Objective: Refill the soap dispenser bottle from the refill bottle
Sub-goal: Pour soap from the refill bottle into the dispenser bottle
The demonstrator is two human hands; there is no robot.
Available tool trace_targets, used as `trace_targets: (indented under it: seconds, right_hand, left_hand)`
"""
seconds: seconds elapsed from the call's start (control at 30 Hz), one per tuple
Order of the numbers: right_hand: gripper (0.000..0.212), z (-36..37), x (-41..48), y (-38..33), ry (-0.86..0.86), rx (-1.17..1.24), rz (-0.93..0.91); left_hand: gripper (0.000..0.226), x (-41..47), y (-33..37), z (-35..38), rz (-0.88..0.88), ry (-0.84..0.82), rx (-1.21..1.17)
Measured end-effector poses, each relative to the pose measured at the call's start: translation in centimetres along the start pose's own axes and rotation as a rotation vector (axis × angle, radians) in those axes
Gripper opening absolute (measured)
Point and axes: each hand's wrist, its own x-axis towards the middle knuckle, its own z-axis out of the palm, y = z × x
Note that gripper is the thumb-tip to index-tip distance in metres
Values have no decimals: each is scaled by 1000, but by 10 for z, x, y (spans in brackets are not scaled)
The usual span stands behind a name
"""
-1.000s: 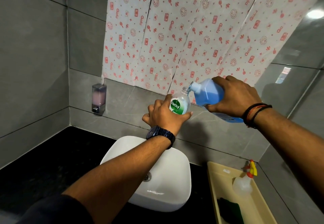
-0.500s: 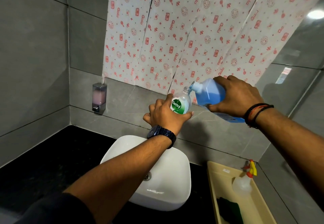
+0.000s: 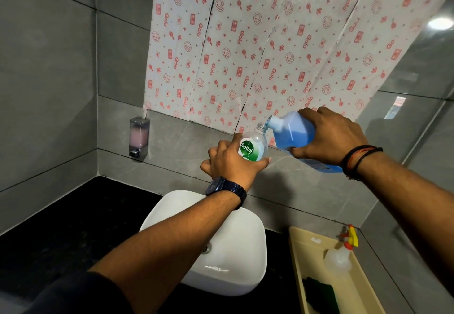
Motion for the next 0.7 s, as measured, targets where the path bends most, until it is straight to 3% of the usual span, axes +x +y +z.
trace_targets:
  seconds: [0.7]
  right_hand:
    - [74, -10, -2, -9, -13, -7, -14]
  left_hand:
    - [83, -4, 1, -11, -12, 26, 2]
